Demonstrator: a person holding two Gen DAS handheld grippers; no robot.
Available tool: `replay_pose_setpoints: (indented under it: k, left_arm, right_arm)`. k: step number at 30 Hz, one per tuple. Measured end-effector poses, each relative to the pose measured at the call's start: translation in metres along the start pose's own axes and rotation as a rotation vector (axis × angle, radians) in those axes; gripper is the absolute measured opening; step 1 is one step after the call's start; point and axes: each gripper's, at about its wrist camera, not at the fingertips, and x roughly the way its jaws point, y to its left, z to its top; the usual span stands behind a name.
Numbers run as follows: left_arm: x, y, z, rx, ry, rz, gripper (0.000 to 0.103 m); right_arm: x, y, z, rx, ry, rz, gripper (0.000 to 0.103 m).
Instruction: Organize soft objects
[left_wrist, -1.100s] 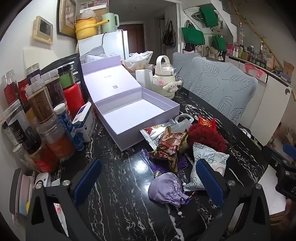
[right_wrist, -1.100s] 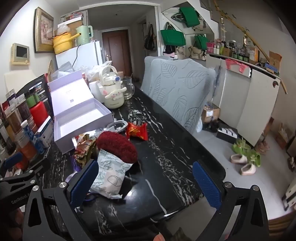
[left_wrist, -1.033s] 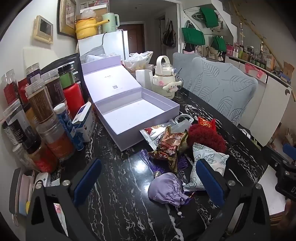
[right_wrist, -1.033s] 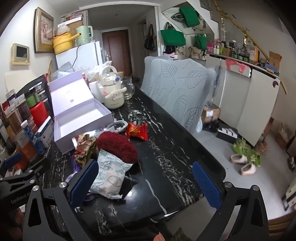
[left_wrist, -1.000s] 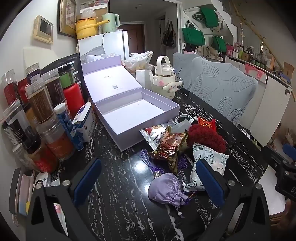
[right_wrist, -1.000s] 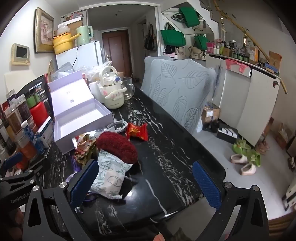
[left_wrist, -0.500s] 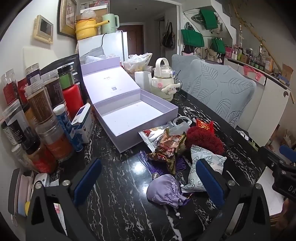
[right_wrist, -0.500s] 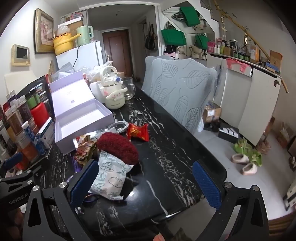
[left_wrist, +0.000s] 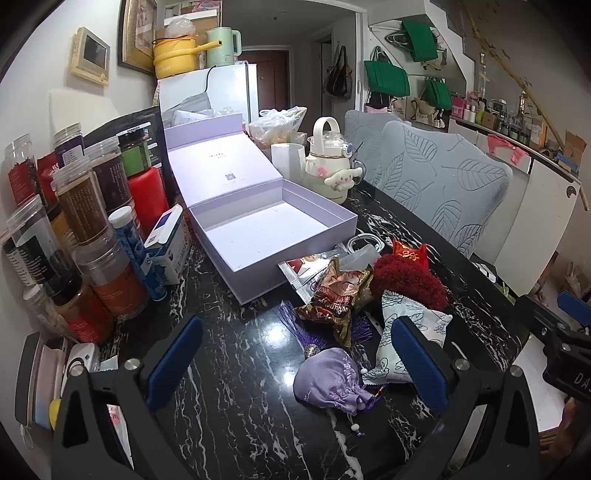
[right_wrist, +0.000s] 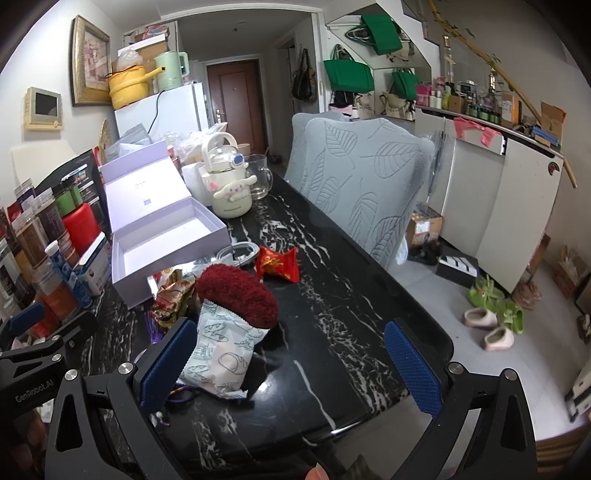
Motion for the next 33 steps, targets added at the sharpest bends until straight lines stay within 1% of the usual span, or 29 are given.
replay_pose_setpoints:
  k: [33]
  left_arm:
    - [-0.0063, -0.0029, -0.0044, 0.002, -0.011, -0.025, 0.103]
  right_arm:
    - [-0.0025, 0.0021, -0.0021, -0.011, -0.001, 0.005, 0.103]
